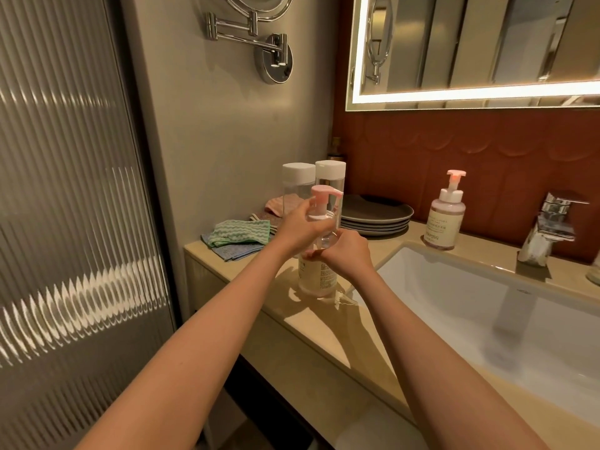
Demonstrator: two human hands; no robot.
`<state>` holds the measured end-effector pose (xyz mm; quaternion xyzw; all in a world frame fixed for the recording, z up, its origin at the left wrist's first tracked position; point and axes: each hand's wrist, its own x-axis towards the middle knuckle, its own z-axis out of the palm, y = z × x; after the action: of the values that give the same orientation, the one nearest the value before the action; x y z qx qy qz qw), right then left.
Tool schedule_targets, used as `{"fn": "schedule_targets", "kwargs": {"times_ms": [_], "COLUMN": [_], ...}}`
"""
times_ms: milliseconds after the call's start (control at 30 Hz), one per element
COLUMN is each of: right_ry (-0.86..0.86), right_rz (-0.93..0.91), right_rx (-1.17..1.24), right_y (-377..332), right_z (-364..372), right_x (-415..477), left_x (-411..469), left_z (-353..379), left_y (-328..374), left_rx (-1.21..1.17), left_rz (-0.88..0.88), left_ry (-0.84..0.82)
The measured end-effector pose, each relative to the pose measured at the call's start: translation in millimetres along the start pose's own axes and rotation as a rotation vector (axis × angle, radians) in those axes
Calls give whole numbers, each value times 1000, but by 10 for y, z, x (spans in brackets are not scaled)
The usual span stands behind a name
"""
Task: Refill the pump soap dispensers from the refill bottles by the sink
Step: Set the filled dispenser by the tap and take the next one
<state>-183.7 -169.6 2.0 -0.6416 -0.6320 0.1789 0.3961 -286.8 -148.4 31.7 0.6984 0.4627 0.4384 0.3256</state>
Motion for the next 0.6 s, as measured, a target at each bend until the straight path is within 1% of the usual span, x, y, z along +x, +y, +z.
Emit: {"fn": "schedule_targets", "kwargs": {"times_ms": [33,100,167,200,233,333,367,400,533,600], "right_ry": [1,-2,3,8,12,15,19,20,12,18], "right_rz": [3,1,-6,-6,-6,-12,-14,-11,-1,7], "right_rx": [-1,6,7,3,-2,-9,-12,-11,-6,-8], "right_y": [-1,-4,-2,0,3,0,-1,-4,-22,-22], "right_z": [1,5,11,15,10,17,18,22,19,17], "right_x": [0,-6,-10,-9,-10,-14,-15,-15,-36,-41], "left_x": [10,56,94,96,96,30,11,2,84,100], "left_z": [6,0,-17,-26,-31,-42,-47,-61,-81,-76], "left_y": [6,8,15,29,41,62,60,53,11,39], "left_rx": [32,115,172,155,116,16,11,18,137,101], "left_rz": [7,20,-17,-43,-68,-48,-32,-15,7,-6], "left_ry": [7,105,194,194,154,-94,-136,-131,70,146]}}
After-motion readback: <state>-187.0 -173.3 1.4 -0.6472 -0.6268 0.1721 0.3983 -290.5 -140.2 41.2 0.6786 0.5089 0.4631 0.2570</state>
